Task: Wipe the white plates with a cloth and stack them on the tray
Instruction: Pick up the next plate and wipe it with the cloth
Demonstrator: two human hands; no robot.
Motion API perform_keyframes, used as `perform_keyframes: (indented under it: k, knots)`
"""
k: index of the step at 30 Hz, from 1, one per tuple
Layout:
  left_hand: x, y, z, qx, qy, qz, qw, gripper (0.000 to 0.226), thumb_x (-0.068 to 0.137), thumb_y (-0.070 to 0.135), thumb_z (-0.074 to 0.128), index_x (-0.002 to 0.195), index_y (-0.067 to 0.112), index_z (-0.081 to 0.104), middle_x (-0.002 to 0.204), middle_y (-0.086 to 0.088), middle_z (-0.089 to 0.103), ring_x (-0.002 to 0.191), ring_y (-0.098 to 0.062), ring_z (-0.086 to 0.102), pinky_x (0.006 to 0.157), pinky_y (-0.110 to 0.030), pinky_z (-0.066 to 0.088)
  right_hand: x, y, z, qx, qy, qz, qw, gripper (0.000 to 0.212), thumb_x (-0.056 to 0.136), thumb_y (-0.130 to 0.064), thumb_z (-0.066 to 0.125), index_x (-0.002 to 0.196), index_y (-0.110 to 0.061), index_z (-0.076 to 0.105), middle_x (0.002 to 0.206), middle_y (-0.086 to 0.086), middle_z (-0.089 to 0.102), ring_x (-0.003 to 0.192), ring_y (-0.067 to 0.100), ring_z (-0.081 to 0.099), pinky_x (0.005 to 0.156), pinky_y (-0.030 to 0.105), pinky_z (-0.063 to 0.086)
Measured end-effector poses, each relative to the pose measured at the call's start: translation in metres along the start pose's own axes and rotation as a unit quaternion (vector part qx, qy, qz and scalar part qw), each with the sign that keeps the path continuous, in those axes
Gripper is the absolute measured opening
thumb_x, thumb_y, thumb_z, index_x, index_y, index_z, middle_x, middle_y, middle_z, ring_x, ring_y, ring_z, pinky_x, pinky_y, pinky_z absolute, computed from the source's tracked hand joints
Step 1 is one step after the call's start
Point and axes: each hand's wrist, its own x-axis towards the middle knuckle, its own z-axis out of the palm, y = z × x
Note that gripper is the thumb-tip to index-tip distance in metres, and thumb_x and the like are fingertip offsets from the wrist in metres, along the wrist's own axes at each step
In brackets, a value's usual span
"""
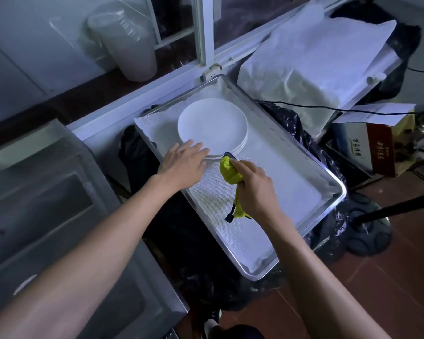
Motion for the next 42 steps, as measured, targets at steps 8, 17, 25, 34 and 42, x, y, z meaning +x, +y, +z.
perform_keyframes:
  k: [8,17,25,34,42]
  knots:
    - [-0.092,-0.047,0.009,-0.019,0.047,-0.094,0.994,0.046,0.096,0.034,0.057,0.141,0.022,0.057,0.147,0.001,0.055,0.142,-0.026,0.042,0.111,-0.05,0.037,0.008,-0.068,0.027,0.007,-0.003,-0.082,0.997,0.081,0.074,0.012,0.043,0.146,-0.025,0.05,0.141,0.001,0.056,0.118,0.036,0.052,0.093,0.048,0.046]
    - [-0.227,-0.128,0.029,-0.087,0.08,-0.202,0.972,0.038,0.087,0.013,0.061,0.124,0.008,0.069,0.117,-0.015,0.072,0.113,-0.038,0.063,0.086,-0.052,0.055,-0.01,-0.193,0.104,0.003,-0.088,-0.219,0.972,0.078,0.076,0.005,0.049,0.147,-0.027,0.049,0.142,0.001,0.055,0.115,0.038,0.055,0.091,0.049,0.049]
    - [-0.359,-0.201,0.071,-0.097,0.036,-0.318,0.942,0.041,0.093,0.023,0.054,0.132,0.012,0.062,0.13,-0.011,0.063,0.121,-0.033,0.055,0.095,-0.043,0.048,-0.052,-0.292,0.205,-0.008,-0.204,-0.282,0.938,0.074,0.08,0.006,0.048,0.146,-0.026,0.05,0.14,0.0,0.055,0.12,0.034,0.053,0.094,0.05,0.047]
    - [-0.486,-0.273,0.149,-0.139,-0.019,-0.427,0.893,0.043,0.095,0.022,0.056,0.137,0.013,0.056,0.139,-0.008,0.056,0.125,-0.033,0.051,0.092,-0.046,0.049,-0.103,-0.373,0.333,-0.068,-0.301,-0.311,0.899,0.073,0.08,0.007,0.049,0.145,-0.024,0.05,0.14,0.001,0.055,0.117,0.036,0.054,0.095,0.05,0.047]
    - [-0.566,-0.323,0.231,-0.24,-0.023,-0.502,0.831,0.049,0.102,0.027,0.051,0.149,0.017,0.046,0.15,-0.004,0.05,0.133,-0.028,0.048,0.1,-0.046,0.049,-0.136,-0.412,0.44,-0.099,-0.349,-0.318,0.876,0.072,0.081,0.008,0.05,0.145,-0.024,0.051,0.141,0.003,0.055,0.119,0.037,0.054,0.098,0.048,0.045]
